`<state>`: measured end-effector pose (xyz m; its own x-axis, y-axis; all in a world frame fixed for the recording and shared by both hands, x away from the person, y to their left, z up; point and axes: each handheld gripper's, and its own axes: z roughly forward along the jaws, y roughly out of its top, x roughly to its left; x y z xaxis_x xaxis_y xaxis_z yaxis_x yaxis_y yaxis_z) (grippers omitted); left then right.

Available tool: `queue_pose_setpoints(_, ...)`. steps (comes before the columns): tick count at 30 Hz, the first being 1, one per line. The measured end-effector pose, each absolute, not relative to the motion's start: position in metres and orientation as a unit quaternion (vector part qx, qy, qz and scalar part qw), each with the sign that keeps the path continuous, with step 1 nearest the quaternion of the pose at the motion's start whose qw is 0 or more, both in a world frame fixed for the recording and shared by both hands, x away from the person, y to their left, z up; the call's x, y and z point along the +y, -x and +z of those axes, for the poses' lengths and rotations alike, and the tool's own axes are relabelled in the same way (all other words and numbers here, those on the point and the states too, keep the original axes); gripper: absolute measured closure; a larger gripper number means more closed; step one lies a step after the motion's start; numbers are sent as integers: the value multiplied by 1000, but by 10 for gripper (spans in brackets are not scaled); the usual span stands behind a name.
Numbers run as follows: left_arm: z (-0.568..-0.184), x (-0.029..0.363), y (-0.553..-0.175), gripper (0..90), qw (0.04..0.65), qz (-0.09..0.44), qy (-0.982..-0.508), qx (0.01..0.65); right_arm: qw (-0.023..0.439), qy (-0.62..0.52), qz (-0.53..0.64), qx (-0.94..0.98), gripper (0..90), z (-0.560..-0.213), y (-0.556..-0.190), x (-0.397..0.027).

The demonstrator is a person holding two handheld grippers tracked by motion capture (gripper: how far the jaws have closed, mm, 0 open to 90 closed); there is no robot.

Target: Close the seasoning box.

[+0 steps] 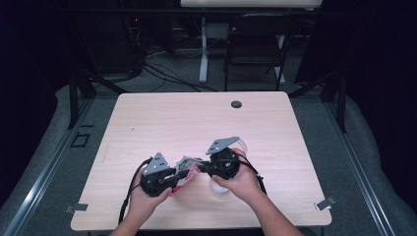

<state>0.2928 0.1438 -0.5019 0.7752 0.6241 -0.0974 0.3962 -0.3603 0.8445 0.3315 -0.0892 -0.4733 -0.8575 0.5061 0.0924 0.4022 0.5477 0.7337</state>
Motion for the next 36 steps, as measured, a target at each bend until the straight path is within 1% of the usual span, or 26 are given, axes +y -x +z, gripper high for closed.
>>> queue_pose_setpoints(2,-505,145,-291,736,471,126,-813,318,68,-258,400,877,897,-474,-332,-87)
queue_pose_setpoints(4,-509,146,-290,656,468,140,-809,326,64,-255,402,877,900,-474,-332,-87)
queue_pose_setpoints(9,-519,154,-288,498,472,153,-800,338,67,-253,404,877,900,-472,-332,-84)
queue_pose_setpoints(11,-524,156,-287,454,467,164,-800,339,67,-249,399,880,900,-471,-332,-84)
queue_pose_setpoints(13,-529,158,-286,414,461,165,-802,343,68,-248,400,879,900,-470,-332,-82)
queue_pose_setpoints(18,-543,156,-286,362,433,167,-814,348,68,-246,400,880,900,-469,-333,-81)
queue_pose_setpoints(22,-553,153,-289,360,412,185,-822,347,66,-247,402,879,900,-469,-333,-81)
queue_pose_setpoints(25,-560,152,-291,358,404,186,-822,357,65,-246,402,880,900,-469,-332,-80)
queue_pose_setpoints(28,-566,150,-294,323,390,187,-826,361,65,-243,403,880,900,-469,-332,-81)
queue_pose_setpoints(32,-572,150,-299,289,393,180,-824,367,65,-241,403,880,900,-469,-333,-81)
queue_pose_setpoints(36,-577,151,-302,275,397,172,-821,373,62,-243,406,879,900,-470,-333,-82)
